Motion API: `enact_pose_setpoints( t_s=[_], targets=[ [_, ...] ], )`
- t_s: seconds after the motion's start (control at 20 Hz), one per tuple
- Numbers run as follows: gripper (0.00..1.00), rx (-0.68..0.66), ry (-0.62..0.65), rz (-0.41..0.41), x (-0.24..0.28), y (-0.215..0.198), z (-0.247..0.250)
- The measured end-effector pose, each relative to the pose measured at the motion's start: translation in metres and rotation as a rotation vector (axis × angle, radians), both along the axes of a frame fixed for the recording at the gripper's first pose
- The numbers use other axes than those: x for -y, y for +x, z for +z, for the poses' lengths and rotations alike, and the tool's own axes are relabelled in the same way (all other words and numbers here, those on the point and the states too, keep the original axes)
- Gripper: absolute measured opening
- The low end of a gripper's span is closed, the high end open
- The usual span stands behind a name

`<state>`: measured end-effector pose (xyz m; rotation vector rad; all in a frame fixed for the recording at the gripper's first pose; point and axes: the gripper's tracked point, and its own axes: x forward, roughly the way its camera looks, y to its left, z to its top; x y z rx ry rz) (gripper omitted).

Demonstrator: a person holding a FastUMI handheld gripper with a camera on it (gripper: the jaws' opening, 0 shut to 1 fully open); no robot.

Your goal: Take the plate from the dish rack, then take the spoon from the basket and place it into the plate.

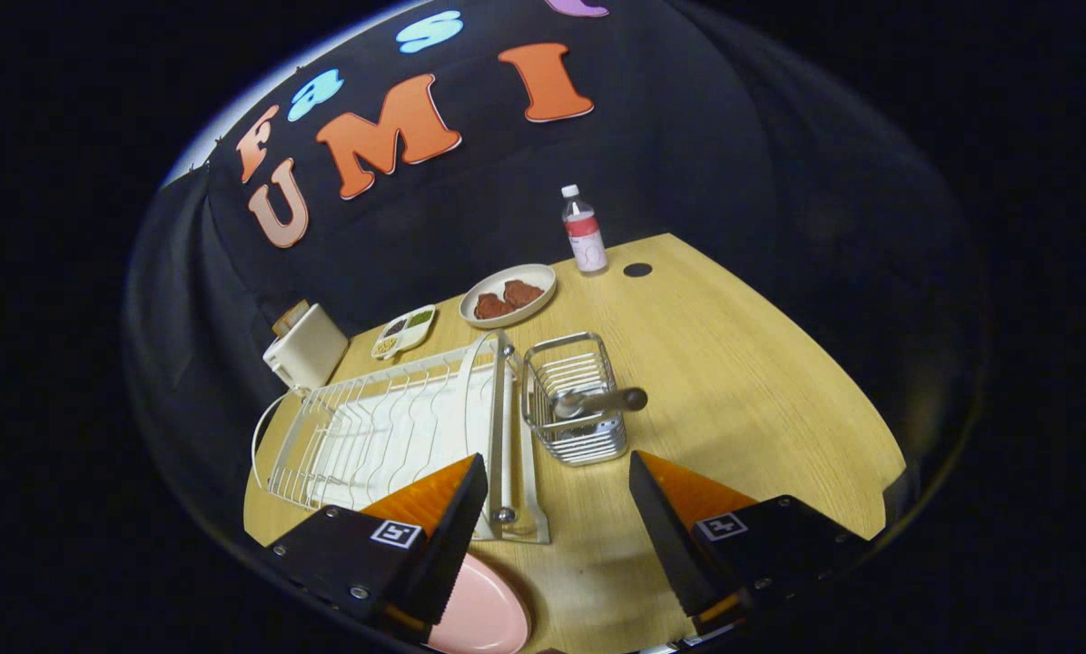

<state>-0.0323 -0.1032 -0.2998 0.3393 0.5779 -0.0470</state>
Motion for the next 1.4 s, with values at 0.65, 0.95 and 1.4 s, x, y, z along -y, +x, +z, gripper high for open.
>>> enact_pose_setpoints(
  t_s=[0.65, 0.95, 1.4],
  targets=[
    [0.49, 0.116, -0.242, 0.107, -0.011, 0.046, -0.012],
    [0.2, 0.147, -0.321, 0.106, -0.009, 0.062, -0.008],
    [0.13, 0.221, -0.292, 0.126, -0.004, 0.075, 0.055]
  ],
)
